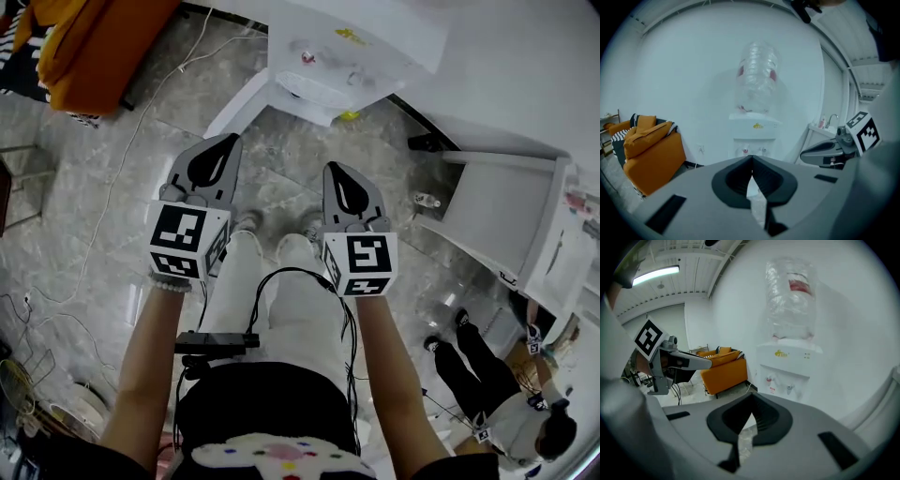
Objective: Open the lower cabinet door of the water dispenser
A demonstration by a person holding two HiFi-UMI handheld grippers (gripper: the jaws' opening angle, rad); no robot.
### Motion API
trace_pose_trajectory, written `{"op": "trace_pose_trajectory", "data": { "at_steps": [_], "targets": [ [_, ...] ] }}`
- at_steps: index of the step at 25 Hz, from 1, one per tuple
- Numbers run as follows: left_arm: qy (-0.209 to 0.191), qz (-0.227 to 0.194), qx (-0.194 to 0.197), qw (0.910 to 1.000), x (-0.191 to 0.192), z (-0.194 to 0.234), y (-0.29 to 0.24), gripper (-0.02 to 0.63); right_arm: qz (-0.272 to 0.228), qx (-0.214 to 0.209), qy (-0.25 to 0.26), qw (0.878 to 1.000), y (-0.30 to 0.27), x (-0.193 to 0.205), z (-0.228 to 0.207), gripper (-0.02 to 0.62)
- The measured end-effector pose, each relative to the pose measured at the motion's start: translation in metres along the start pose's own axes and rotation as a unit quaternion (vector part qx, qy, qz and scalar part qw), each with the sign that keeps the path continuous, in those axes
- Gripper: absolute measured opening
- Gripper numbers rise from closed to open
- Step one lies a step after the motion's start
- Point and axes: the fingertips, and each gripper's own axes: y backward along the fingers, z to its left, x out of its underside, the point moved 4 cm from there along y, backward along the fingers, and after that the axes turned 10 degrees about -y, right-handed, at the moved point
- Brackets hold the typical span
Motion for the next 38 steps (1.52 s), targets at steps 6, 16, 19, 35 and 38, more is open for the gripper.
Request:
{"op": "trace_pose_trajectory", "data": {
  "at_steps": [6, 16, 19, 35, 38],
  "targets": [
    [-0.024, -0.032, 0.009, 0.9992, -0.047, -0.004, 0.031, 0.014, -0.04, 0.004, 0.011, 0.999, 0.031, -0.045, 0.012, 0.003],
    [-0.06, -0.091, 0.023, 0.9937, -0.115, -0.004, 0.075, 0.014, -0.101, 0.006, 0.026, 0.995, 0.077, -0.1, 0.036, 0.003],
    [-0.072, -0.109, 0.027, 0.9911, -0.13, -0.002, 0.086, 0.014, -0.116, 0.005, 0.039, 0.992, 0.088, -0.113, 0.046, 0.003],
    [-0.081, -0.148, 0.044, 0.9846, -0.152, 0.001, 0.128, 0.014, -0.153, 0.014, 0.06, 0.986, 0.123, -0.144, 0.077, 0.003],
    [-0.082, -0.151, 0.049, 0.9839, -0.153, -0.001, 0.132, 0.014, -0.158, 0.019, 0.059, 0.986, 0.128, -0.145, 0.077, 0.003]
  ]
}}
